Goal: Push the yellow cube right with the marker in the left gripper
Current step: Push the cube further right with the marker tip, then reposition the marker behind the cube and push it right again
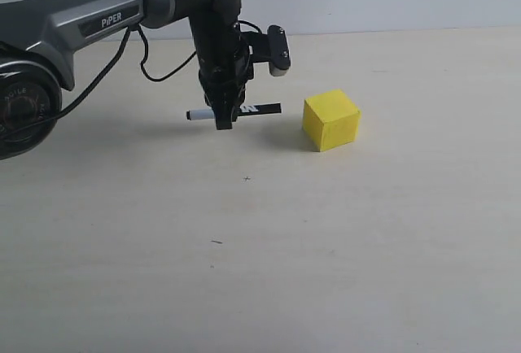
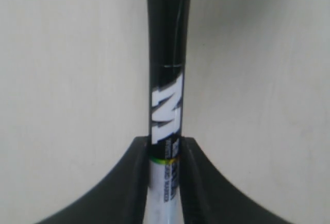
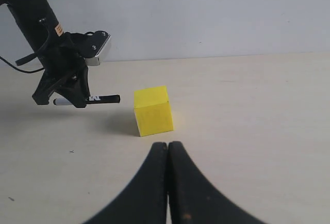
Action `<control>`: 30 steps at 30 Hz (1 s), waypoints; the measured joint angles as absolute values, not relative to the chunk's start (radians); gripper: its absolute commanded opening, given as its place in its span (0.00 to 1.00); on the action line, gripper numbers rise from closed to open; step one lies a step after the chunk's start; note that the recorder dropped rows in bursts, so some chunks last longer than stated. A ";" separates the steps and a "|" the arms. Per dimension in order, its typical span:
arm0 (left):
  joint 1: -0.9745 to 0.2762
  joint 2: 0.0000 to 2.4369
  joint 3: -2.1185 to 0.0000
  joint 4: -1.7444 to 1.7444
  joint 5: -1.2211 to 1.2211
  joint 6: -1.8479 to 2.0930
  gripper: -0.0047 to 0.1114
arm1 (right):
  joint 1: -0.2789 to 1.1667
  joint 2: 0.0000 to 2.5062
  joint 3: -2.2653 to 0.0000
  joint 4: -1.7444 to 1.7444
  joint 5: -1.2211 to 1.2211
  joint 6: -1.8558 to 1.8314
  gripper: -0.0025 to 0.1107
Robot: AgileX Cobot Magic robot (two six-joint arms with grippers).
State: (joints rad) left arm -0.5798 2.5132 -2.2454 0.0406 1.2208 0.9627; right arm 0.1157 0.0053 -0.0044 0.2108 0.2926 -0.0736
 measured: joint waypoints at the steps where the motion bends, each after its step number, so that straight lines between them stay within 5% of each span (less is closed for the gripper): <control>1: -0.582 2.513 -2.245 0.043 1.221 0.963 0.04 | 0.116 0.005 -0.004 0.211 0.293 -0.074 0.02; 14: -0.681 2.513 -2.245 0.049 1.141 0.964 0.04 | 0.116 0.005 -0.004 0.211 0.293 -0.074 0.02; 30: -0.616 2.513 -2.245 0.079 1.171 0.845 0.04 | 0.116 0.005 -0.004 0.211 0.293 -0.074 0.02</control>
